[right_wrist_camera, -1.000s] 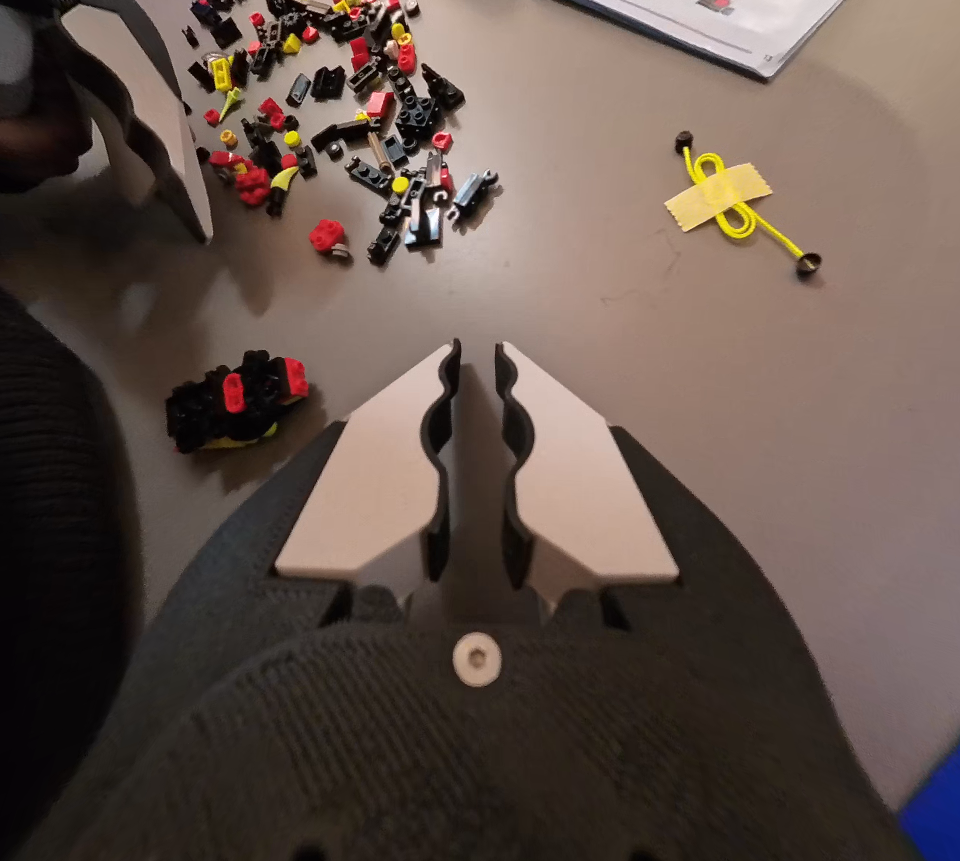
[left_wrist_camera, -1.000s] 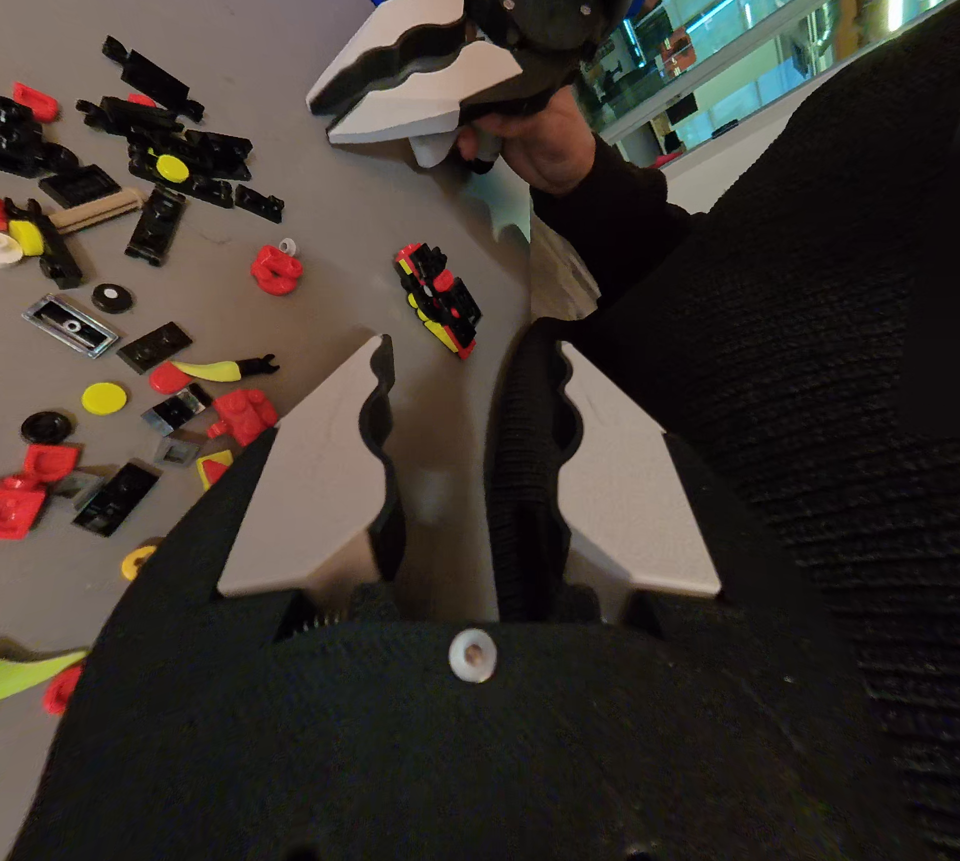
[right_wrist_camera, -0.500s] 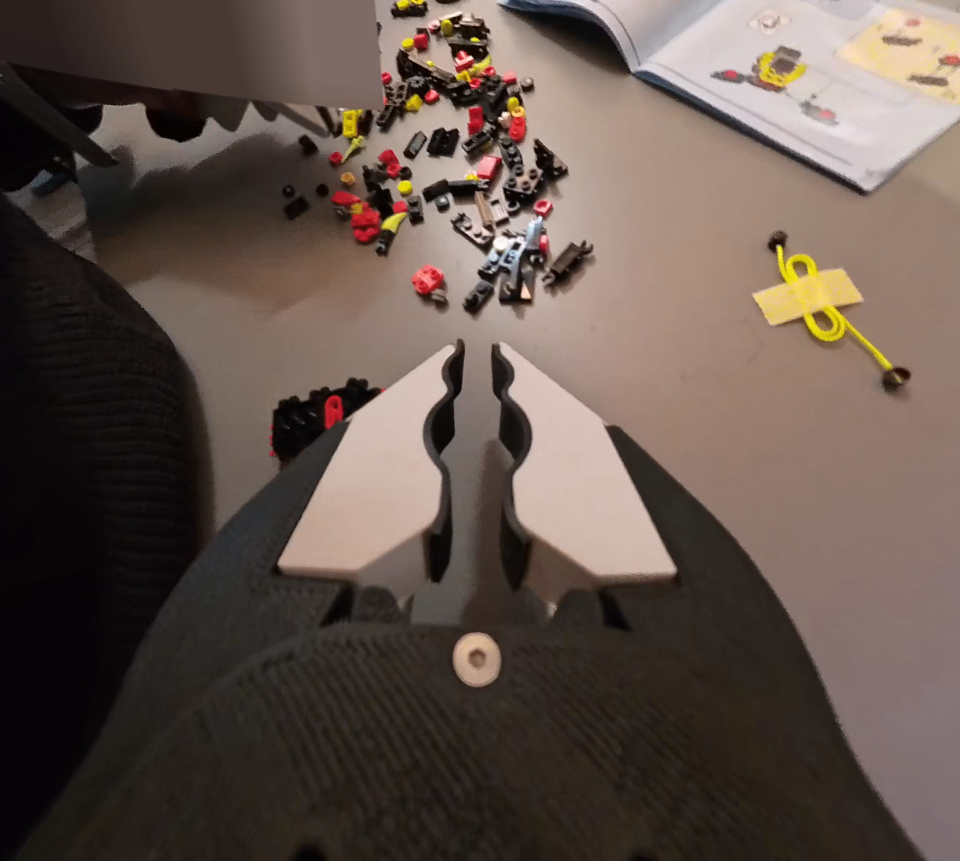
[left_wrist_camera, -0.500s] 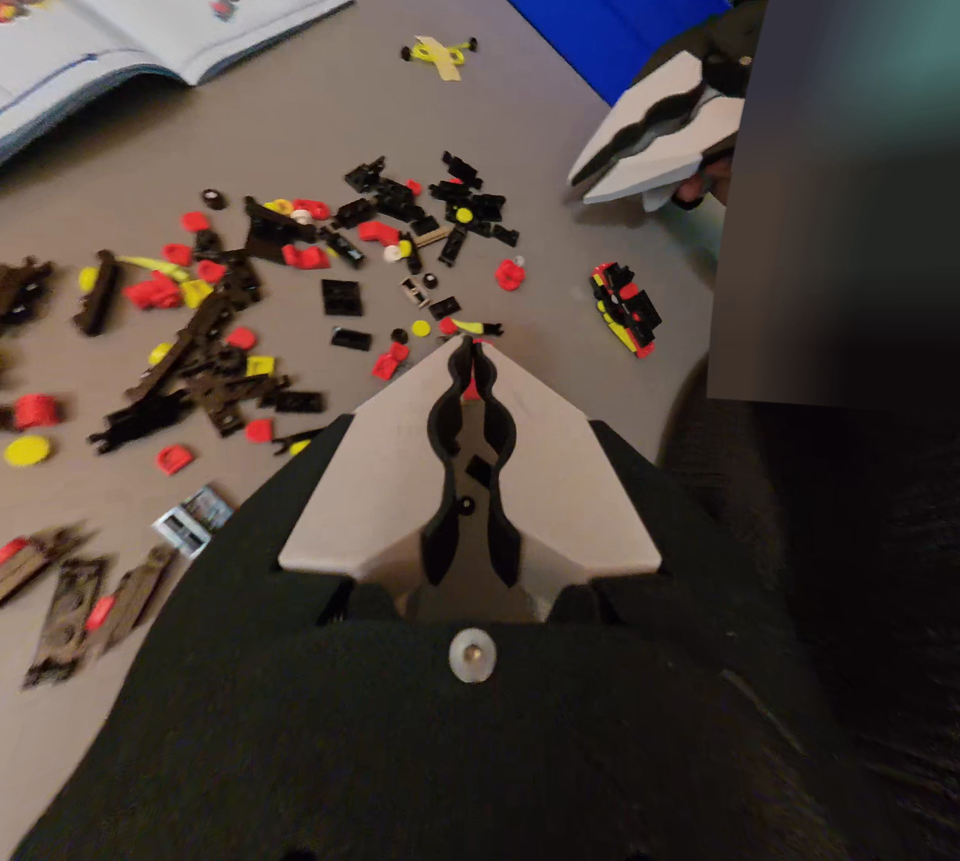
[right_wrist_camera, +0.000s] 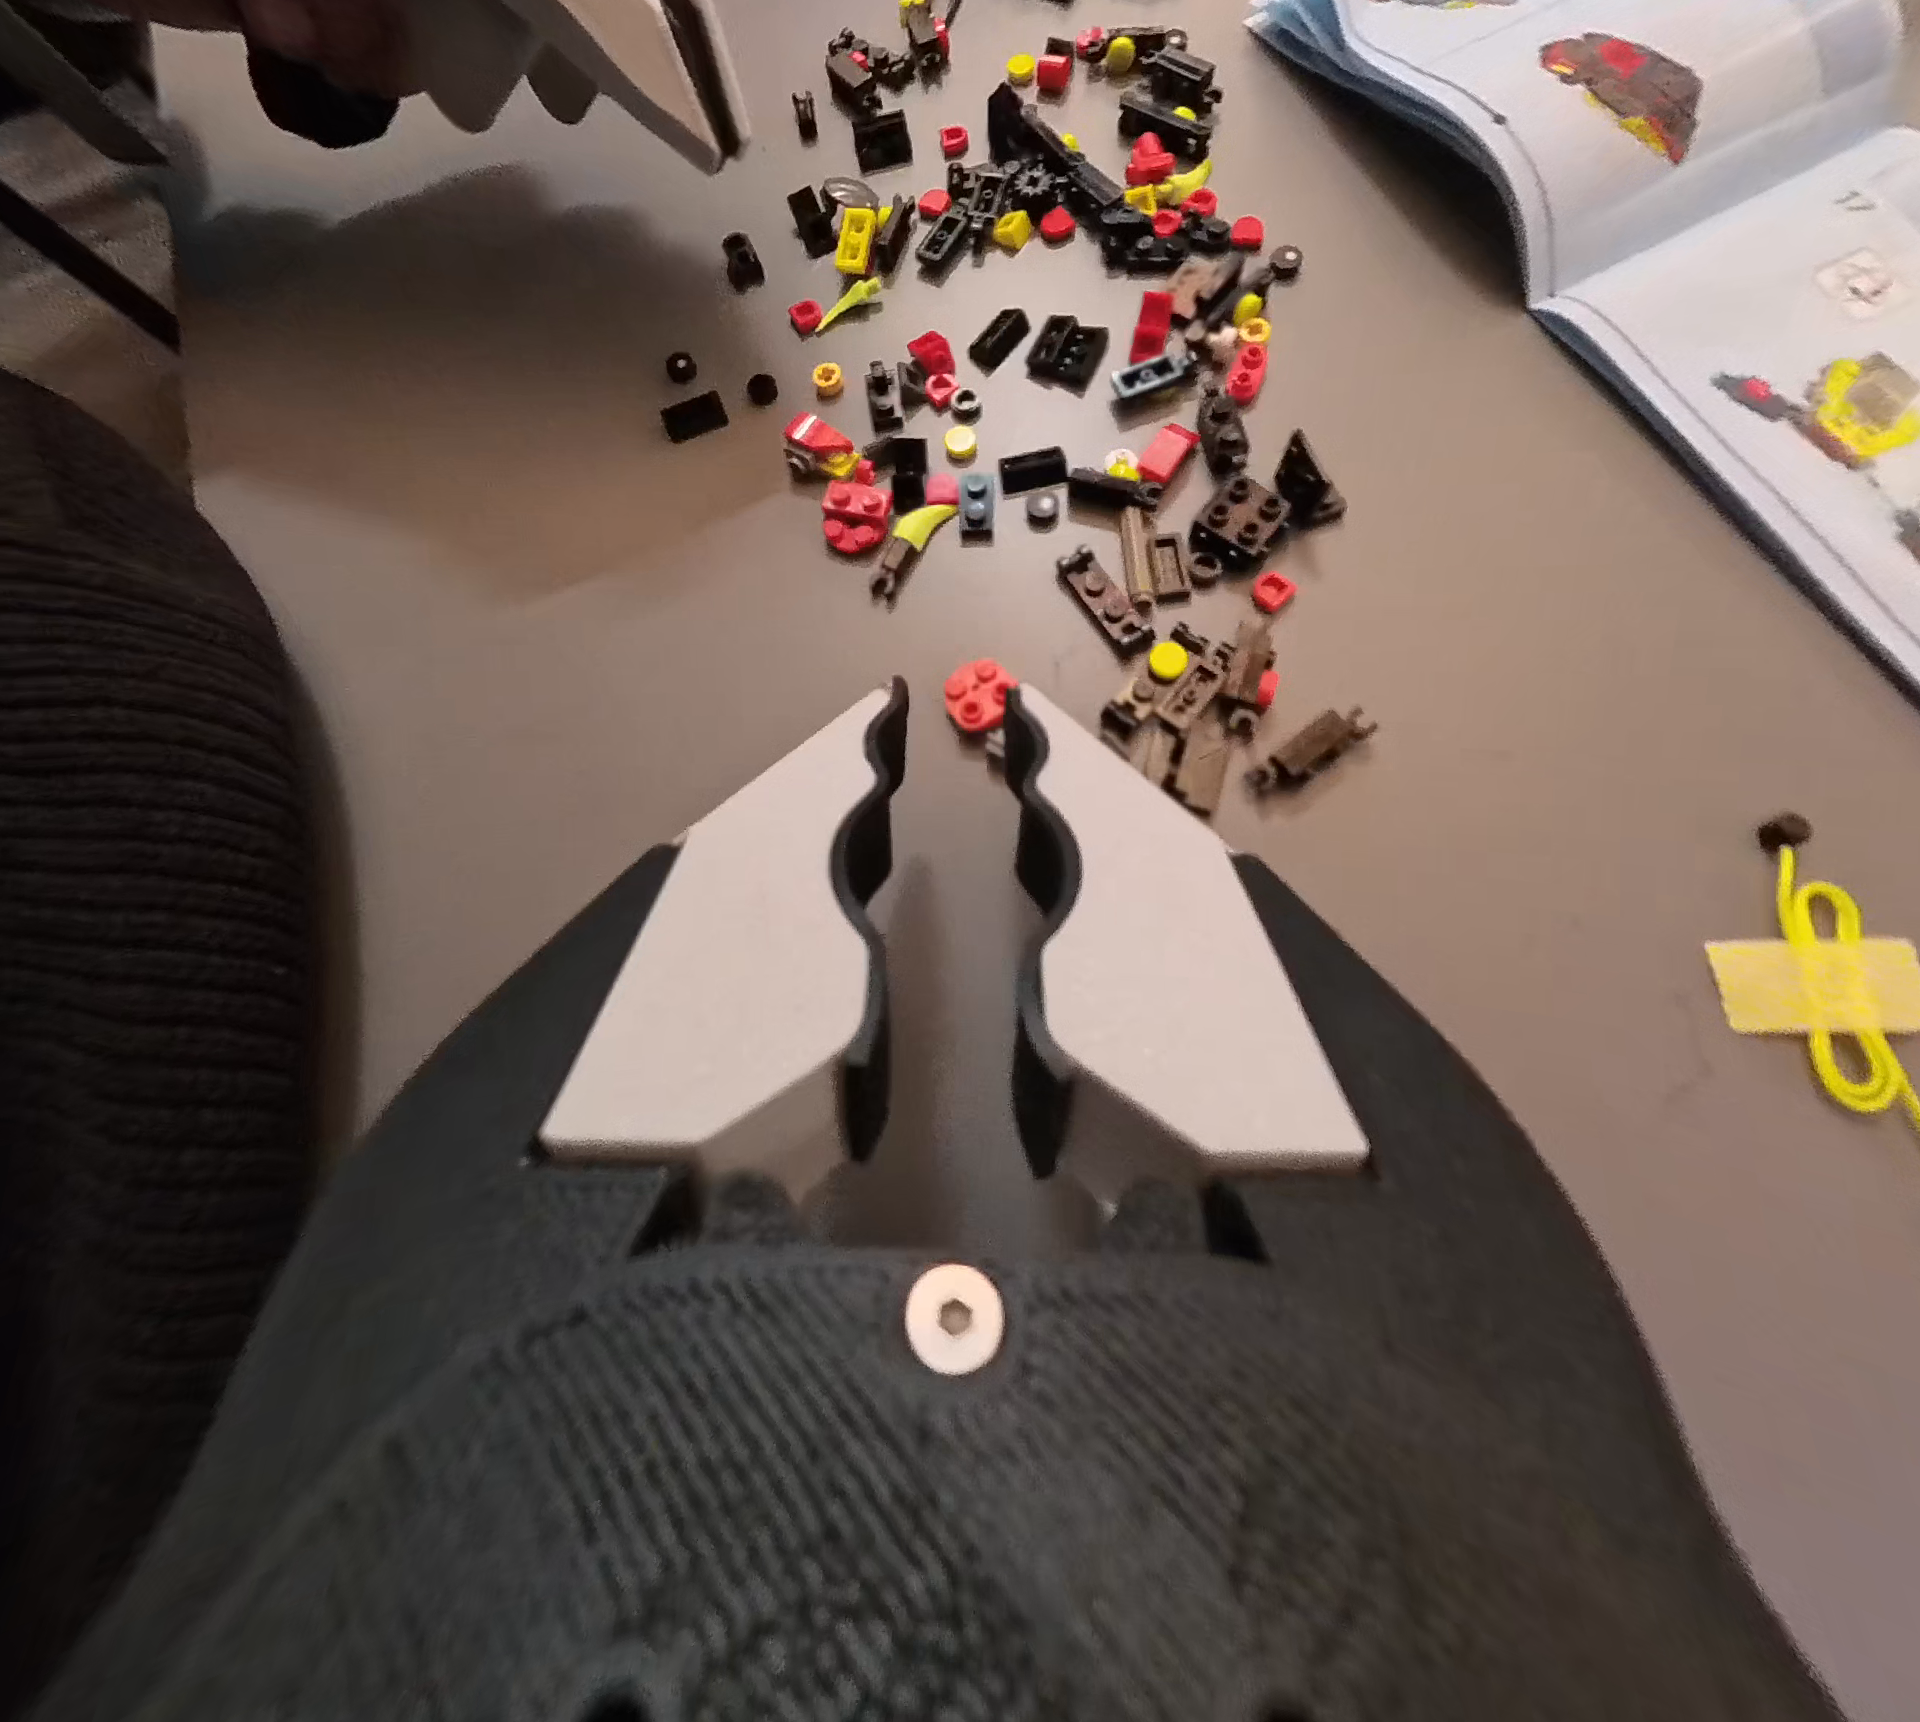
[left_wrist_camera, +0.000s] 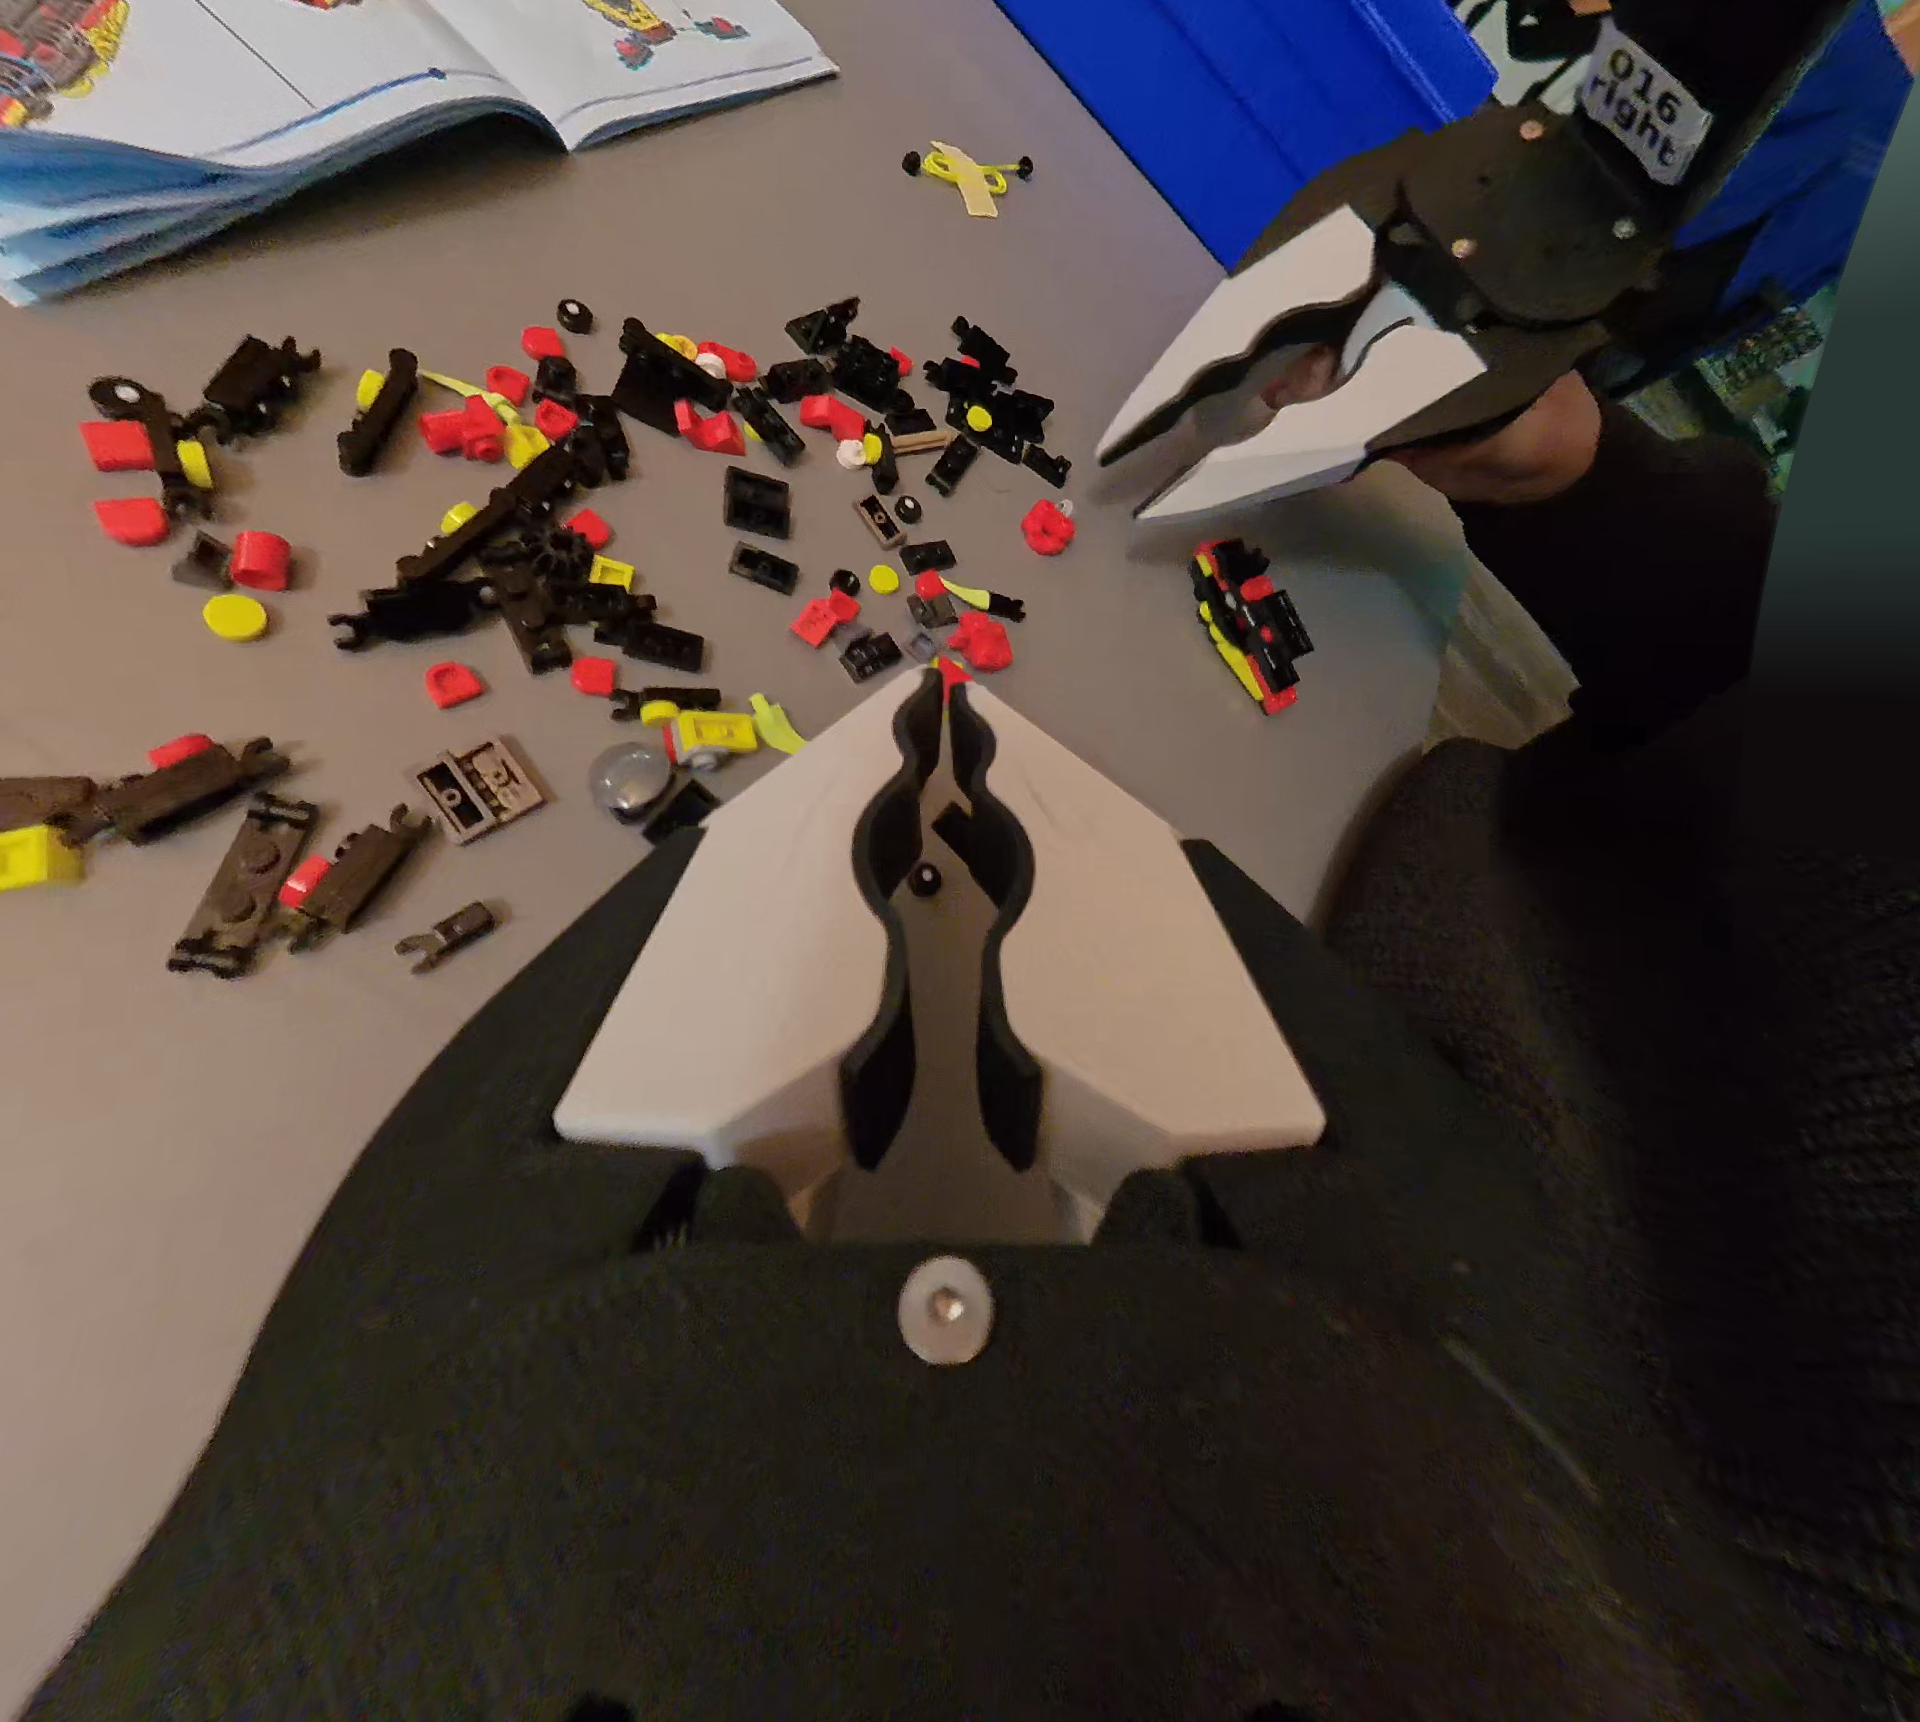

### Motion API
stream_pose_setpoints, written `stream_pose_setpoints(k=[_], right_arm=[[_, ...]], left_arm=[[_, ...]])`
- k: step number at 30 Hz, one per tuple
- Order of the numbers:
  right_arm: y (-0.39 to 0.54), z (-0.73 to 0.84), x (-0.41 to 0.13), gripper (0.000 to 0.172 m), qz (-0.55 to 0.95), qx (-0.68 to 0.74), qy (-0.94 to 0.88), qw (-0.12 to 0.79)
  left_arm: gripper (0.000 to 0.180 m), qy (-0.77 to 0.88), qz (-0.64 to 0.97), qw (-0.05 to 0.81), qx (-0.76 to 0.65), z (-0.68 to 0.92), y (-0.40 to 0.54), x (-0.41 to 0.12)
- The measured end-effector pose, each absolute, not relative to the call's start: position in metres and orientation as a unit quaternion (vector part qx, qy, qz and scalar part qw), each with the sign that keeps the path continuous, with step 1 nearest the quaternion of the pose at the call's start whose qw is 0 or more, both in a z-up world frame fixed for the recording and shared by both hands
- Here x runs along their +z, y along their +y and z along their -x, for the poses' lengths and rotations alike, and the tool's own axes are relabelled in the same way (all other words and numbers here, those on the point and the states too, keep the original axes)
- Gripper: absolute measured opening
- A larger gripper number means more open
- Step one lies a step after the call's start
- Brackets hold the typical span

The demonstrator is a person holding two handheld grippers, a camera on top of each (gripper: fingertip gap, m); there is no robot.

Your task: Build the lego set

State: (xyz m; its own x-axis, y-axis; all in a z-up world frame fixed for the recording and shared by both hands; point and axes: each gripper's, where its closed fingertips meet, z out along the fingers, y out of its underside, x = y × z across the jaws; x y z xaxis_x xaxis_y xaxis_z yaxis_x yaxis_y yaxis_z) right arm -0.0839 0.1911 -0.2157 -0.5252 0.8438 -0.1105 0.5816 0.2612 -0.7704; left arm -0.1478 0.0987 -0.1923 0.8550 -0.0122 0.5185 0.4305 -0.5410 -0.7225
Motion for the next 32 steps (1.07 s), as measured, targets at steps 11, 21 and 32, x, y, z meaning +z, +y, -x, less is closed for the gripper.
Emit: stream_pose_setpoints(k=[11,21,32], right_arm=[[0.187,0.094,-0.238,0.011,0.434,0.331,-0.824,0.148],[0.178,0.107,-0.194,0.01,0.448,0.466,-0.749,0.145],[0.198,0.111,-0.133,0.01,0.536,0.717,-0.437,-0.081]], left_arm=[[0.002,-0.132,0.85,0.451,-0.237,0.136,0.078,-0.198],[0.006,-0.124,0.847,0.447,-0.26,0.125,0.08,-0.199],[0.01,-0.104,0.851,0.429,-0.284,0.114,0.09,-0.204]])
